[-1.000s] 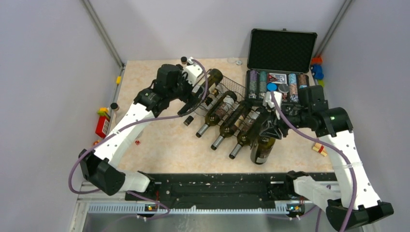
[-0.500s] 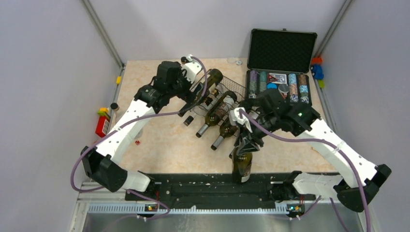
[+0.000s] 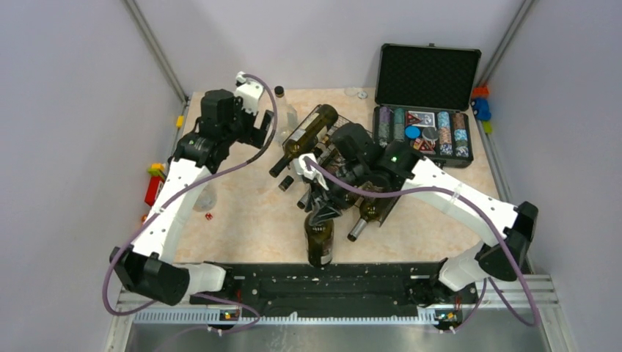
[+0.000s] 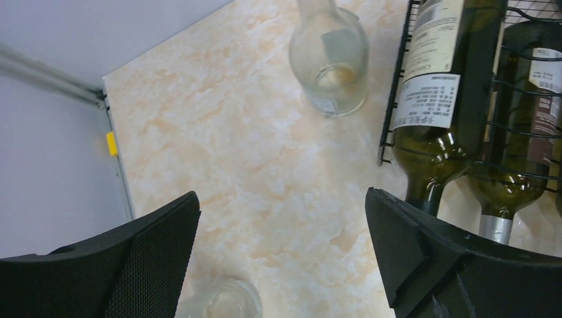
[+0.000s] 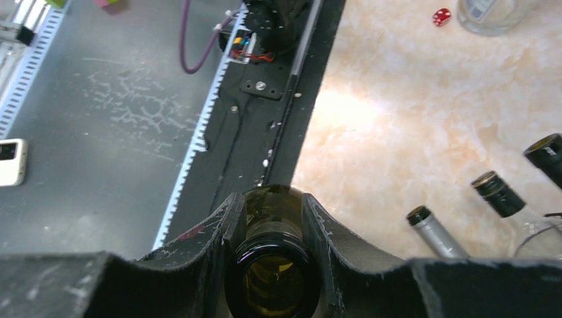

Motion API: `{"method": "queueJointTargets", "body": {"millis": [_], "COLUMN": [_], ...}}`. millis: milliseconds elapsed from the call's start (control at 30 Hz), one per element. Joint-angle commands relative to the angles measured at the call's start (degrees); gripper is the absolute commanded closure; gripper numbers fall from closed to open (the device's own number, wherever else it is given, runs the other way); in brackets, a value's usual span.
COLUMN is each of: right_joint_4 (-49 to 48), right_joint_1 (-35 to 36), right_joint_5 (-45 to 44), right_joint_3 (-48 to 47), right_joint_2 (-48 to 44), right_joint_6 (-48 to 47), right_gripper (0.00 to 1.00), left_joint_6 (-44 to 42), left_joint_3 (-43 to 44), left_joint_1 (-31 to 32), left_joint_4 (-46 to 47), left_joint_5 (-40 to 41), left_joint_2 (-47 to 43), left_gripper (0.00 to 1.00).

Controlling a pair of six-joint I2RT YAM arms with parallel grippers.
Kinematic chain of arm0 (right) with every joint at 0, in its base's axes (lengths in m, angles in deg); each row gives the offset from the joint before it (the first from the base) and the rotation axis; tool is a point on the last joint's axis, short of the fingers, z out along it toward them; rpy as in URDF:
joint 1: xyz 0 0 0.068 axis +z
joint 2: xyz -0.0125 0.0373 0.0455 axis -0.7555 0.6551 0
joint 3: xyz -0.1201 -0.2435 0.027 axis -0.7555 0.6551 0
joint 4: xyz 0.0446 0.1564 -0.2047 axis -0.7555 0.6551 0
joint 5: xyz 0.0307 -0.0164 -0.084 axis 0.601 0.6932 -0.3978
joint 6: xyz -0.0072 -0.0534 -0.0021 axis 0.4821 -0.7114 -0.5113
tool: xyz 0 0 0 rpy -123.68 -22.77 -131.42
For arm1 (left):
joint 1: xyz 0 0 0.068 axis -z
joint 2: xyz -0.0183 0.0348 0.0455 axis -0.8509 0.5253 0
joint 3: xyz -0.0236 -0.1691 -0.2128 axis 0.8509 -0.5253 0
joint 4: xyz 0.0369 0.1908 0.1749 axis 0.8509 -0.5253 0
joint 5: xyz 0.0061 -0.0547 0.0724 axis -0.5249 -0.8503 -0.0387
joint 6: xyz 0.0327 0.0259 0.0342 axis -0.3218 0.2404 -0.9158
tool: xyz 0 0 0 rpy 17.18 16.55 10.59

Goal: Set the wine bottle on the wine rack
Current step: Place the wine bottle at the center of the board.

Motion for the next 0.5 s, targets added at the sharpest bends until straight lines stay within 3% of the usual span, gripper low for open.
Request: {"method": "queueJointTargets", "body": {"millis": [0, 467], "right_joint_4": [-10.9, -14.6], "right_joint_1": [0.4, 0.4], "right_joint_5": [0.7, -5.2], "right_joint_3": [-6.5, -12.9], "right_joint_2": [2.7, 14.6], "right_joint_6": [2.6, 2.5], "right_gripper": [1.00, 1.00], "left_joint_6": [2.9, 5.4], "left_joint_3": [-1.5, -3.3], "left_joint_1": [-2.7, -4.7], "left_joint_4": [-0.2, -7.0], "left_joint_5": [1.8, 3.1], "left_joint_2": [-4.8, -14.8], "left_gripper": [0.01, 0.01]}}
